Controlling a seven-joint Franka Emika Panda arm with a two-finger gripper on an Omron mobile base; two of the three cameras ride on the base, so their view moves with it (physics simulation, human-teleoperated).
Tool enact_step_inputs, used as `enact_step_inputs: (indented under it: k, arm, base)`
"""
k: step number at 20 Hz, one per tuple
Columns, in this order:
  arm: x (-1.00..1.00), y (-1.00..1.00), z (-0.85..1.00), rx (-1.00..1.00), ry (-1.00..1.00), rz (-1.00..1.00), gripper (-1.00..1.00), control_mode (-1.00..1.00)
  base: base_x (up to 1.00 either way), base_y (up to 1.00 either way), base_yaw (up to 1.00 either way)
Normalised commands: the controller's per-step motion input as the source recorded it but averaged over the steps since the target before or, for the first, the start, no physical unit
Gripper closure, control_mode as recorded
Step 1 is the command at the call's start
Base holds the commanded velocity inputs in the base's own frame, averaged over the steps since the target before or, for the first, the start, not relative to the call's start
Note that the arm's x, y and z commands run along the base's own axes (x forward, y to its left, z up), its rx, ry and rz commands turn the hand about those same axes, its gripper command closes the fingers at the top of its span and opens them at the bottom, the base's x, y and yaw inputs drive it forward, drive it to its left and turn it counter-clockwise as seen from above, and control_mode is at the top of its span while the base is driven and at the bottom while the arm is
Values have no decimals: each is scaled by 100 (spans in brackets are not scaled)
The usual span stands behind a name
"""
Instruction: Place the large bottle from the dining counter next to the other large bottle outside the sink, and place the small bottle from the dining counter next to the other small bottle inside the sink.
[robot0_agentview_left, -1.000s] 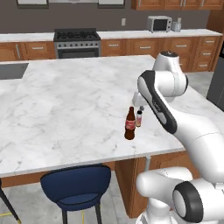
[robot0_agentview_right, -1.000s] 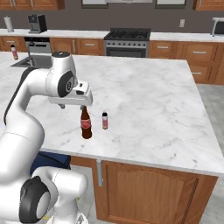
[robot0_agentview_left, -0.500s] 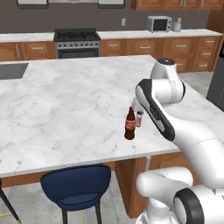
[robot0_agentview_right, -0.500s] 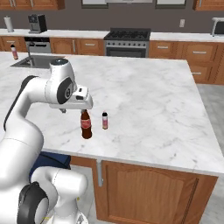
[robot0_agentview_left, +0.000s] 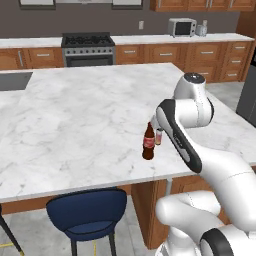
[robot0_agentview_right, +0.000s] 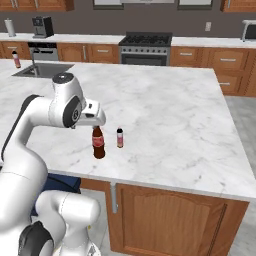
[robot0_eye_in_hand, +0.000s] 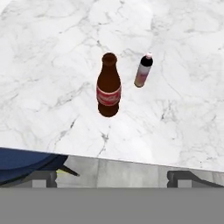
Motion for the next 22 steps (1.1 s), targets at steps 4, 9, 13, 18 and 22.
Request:
enact_step_inputs:
  k: [4, 9, 13, 18, 22]
  arm:
    - [0, 0, -1, 0, -11, 0, -100, -100]
    - [2, 0, -17, 0, 0, 0, -100, -100]
    - [4, 0, -26, 1, 0, 0, -100, -100]
    - [3, 0, -19, 2, 0, 0, -100, -100]
    - [4, 3, -12, 0, 0, 0, -100, -100]
  base:
    - [0, 0, 0]
    - [0, 0, 0]
    - [0, 0, 0]
    - [0, 0, 0]
    - [0, 0, 0]
